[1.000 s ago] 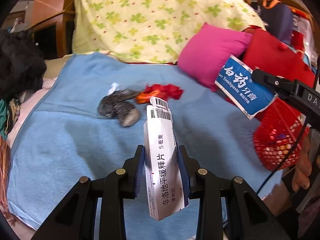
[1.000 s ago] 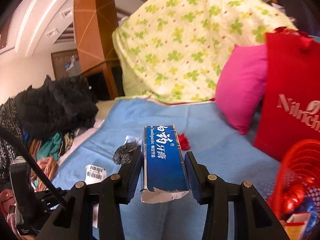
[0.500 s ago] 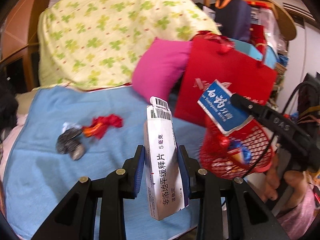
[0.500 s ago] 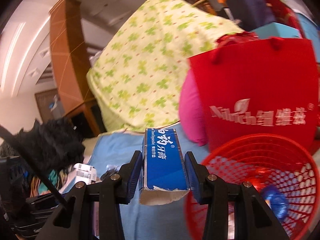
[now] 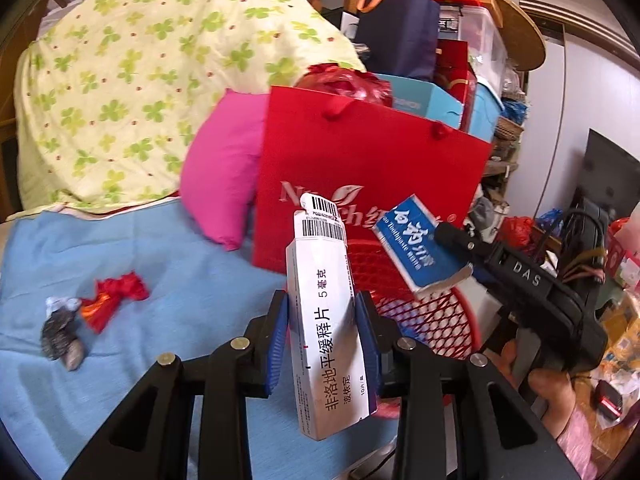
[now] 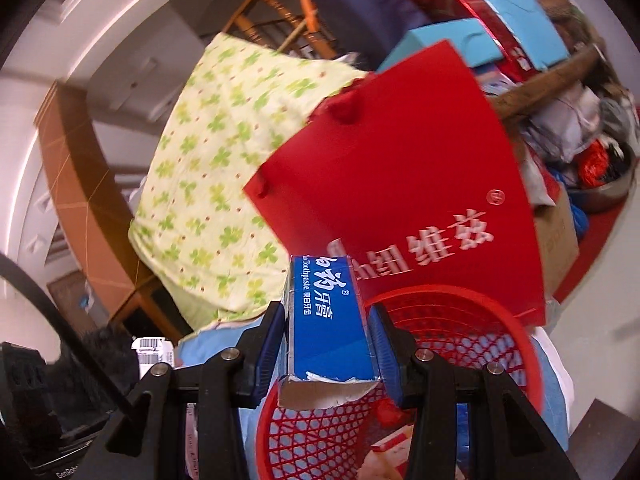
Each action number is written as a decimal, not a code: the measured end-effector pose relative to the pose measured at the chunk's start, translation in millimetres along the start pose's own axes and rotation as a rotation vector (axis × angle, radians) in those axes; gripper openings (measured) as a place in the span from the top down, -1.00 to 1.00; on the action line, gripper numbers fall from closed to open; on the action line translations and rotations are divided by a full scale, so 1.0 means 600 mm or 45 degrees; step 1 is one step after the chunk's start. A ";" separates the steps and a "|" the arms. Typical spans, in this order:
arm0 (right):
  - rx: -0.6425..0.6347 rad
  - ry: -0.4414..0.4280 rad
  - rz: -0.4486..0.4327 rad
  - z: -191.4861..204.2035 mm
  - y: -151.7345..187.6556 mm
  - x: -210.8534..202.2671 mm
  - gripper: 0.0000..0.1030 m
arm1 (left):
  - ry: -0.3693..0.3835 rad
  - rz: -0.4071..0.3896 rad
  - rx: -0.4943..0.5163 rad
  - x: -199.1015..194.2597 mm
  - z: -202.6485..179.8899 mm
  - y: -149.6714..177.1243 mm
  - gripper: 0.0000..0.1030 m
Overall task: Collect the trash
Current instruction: 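Open both tools to drop the two boxes into the basket, then move both open tools back over the black bag and red cloth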
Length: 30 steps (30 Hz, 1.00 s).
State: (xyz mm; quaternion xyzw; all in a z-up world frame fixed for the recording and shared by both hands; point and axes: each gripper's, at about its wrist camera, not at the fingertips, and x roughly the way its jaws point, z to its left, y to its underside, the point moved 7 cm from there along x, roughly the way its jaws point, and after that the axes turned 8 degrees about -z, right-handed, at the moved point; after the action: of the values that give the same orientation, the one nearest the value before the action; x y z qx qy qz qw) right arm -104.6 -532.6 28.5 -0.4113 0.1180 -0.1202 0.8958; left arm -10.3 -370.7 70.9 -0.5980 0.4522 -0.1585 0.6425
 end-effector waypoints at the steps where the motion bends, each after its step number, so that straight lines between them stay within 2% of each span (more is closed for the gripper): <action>1: 0.022 0.007 -0.003 -0.009 -0.004 0.001 0.08 | 0.014 0.006 -0.003 0.008 -0.008 0.000 0.30; 7: 0.112 0.049 0.015 -0.041 -0.010 0.000 0.05 | 0.043 0.028 -0.010 0.058 -0.041 -0.001 0.24; 8: 0.123 0.050 0.028 -0.043 -0.008 0.003 0.05 | 0.044 0.035 -0.011 0.067 -0.044 0.000 0.18; 9: 0.137 0.042 0.043 -0.044 -0.006 0.005 -0.07 | 0.041 0.046 -0.013 0.074 -0.044 0.002 -0.01; 10: 0.148 0.039 0.050 -0.044 -0.005 0.006 -0.21 | 0.034 0.051 -0.012 0.077 -0.044 0.005 -0.09; 11: 0.148 0.040 0.047 -0.044 -0.005 0.005 -0.24 | 0.023 0.049 -0.009 0.078 -0.042 0.009 -0.12; 17: 0.104 0.000 0.021 -0.018 -0.005 0.005 -0.24 | -0.015 0.063 0.024 0.062 -0.014 0.035 -0.12; 23: -0.023 -0.093 -0.009 0.052 0.006 0.005 -0.24 | -0.129 0.082 -0.012 0.017 0.073 0.074 -0.13; 30: -0.105 -0.258 0.001 0.142 0.039 0.012 -0.24 | -0.360 0.115 -0.100 -0.055 0.214 0.138 -0.13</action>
State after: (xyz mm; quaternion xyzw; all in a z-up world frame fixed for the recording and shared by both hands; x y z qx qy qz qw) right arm -68.4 -459.7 64.0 -0.4578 0.0318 -0.0726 0.8855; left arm 43.0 -246.3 -7.3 -0.6180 0.3894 -0.0260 0.6824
